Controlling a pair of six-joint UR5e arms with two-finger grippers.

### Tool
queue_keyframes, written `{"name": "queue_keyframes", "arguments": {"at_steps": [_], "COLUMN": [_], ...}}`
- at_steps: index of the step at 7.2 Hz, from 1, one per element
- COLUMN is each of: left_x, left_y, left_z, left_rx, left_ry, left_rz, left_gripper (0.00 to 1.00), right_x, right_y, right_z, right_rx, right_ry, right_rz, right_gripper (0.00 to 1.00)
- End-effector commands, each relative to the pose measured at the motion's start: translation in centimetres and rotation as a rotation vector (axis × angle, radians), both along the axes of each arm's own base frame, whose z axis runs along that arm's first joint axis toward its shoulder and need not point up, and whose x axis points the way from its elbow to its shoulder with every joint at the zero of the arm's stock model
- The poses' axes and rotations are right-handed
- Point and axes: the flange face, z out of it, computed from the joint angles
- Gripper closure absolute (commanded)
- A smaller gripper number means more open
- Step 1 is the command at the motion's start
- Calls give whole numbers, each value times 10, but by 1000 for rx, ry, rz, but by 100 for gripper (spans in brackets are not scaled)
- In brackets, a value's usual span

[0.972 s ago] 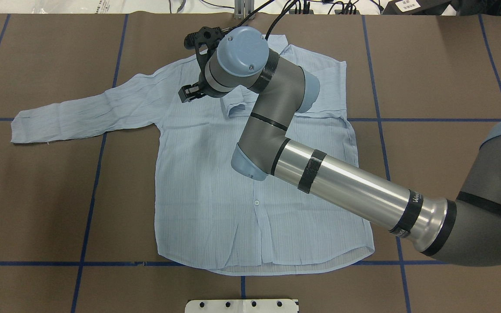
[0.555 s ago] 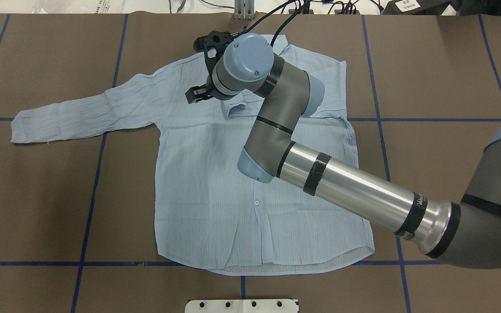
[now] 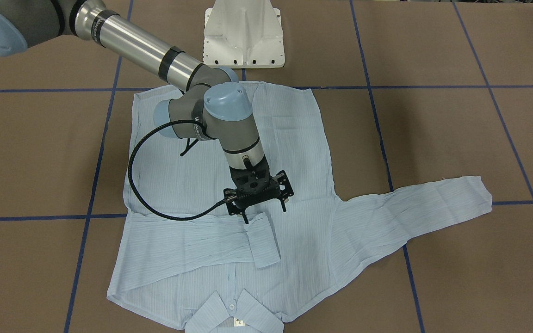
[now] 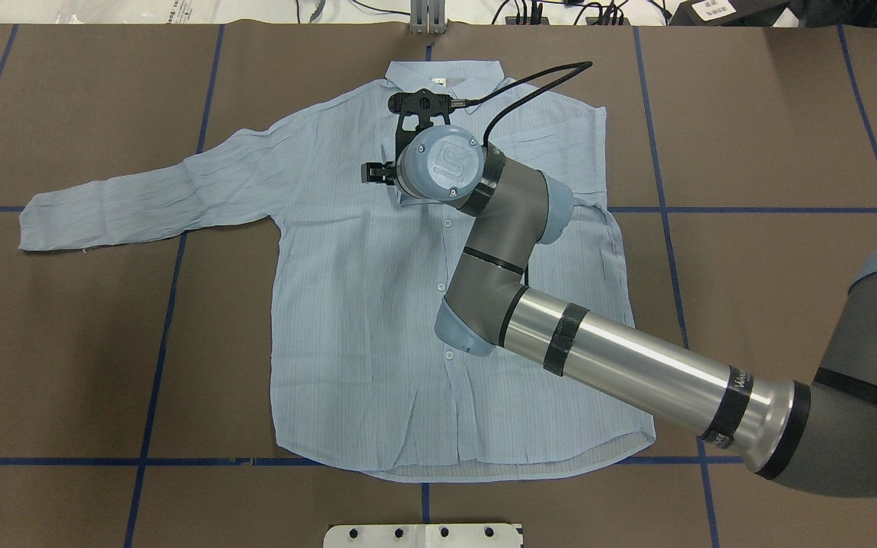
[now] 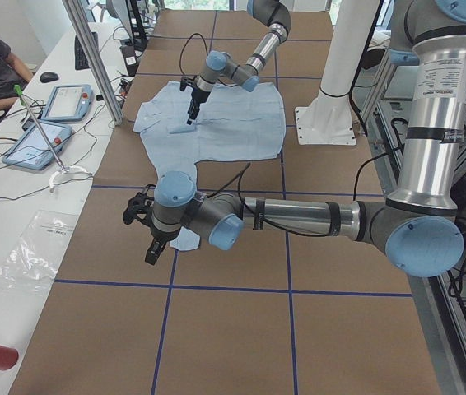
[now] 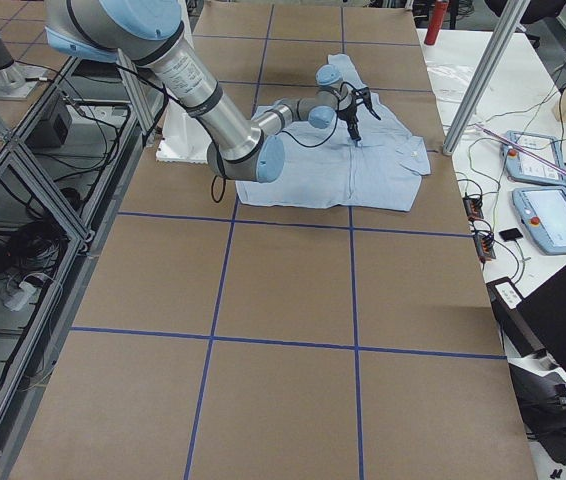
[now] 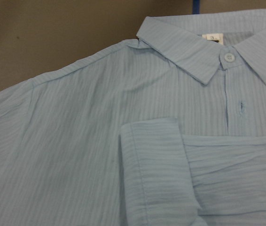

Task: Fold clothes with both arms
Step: 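Carry the held sleeve with the right gripper across the shirt chest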

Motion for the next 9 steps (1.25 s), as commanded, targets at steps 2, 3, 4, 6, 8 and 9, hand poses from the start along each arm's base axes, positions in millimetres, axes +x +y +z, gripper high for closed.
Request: {"name": "queue_keyframes", "arguments": {"at_steps": [2, 3, 4, 6, 8, 9], "left_x": [0, -1, -1, -1, -1, -1], "left_y": [0, 0, 0, 0, 0, 0], "left_z": [-2, -2, -1, 2, 3, 4], "left_rx": [2, 2, 0, -4, -6, -7], "left_ry": [2, 2, 1, 0, 1, 0], "left_rz": [0, -2, -3, 0, -1, 0], "left_gripper": [0, 0, 0, 0, 0, 0], "right_x": [-10, -15, -29, -32, -34, -41], "right_y": [1, -2, -10, -11, -12, -14], "right_z": [13, 11, -4, -4, -20, -37], "right_rx": [-68, -72, -77, -79, -67, -64], "right_ry": [-5, 2, 15, 21, 10, 4], "right_rz": [44, 42, 41, 37, 36, 33], "right_gripper": [3, 3, 3, 3, 3, 3]}}
